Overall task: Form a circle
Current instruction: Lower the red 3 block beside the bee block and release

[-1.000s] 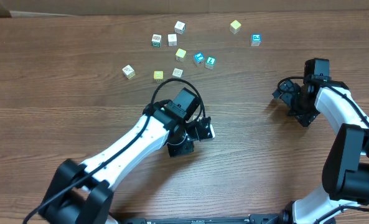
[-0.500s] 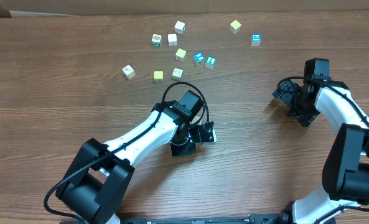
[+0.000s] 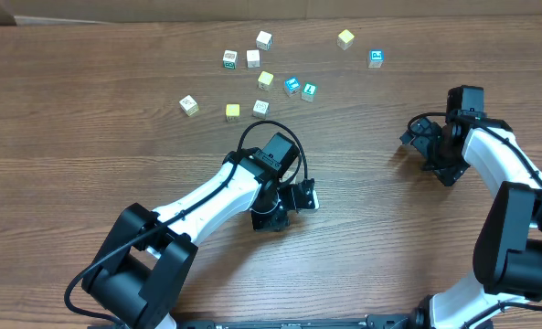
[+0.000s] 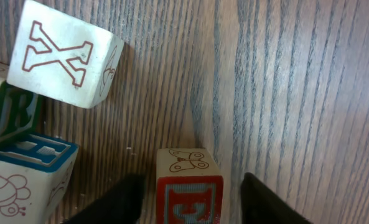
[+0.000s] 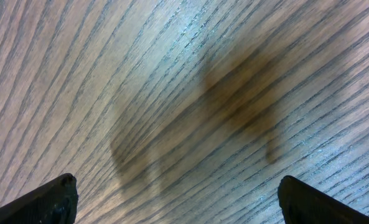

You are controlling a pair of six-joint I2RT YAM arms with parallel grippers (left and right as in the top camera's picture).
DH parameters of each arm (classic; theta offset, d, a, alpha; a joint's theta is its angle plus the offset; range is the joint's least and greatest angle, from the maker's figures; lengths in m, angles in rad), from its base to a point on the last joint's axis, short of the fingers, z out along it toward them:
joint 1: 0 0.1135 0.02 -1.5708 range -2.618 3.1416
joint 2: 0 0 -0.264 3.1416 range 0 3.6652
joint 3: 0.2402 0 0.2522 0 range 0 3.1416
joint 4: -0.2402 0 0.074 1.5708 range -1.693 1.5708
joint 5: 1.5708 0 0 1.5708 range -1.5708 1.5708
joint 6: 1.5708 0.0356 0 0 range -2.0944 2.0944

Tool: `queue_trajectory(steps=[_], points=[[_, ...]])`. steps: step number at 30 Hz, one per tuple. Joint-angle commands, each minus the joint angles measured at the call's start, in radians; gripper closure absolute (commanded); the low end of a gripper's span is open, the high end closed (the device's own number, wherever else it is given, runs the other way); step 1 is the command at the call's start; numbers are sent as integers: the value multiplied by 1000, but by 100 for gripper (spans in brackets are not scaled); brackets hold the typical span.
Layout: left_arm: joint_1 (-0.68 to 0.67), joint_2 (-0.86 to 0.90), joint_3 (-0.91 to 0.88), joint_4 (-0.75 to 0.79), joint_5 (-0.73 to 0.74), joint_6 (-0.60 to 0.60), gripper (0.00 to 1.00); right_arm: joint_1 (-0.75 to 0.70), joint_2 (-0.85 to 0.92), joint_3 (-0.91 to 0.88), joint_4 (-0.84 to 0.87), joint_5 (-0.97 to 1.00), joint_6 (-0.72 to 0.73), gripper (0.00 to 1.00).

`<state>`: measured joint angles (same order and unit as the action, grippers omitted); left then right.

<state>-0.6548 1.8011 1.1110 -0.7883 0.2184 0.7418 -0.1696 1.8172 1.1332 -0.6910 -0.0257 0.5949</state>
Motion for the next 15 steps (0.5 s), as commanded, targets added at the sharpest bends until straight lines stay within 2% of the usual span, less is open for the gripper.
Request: queue_trajectory(steps=[1,8,15], points=[[0,1,14,-3,26,-20,47,-1,2,18,6,6,-1,0],[0,-25,114,-59,23,-93,45,-1,2,18,6,6,-1,0],[0,-31,254,-158,-66,-278,47,-1,2,18,6,6,-1,0]])
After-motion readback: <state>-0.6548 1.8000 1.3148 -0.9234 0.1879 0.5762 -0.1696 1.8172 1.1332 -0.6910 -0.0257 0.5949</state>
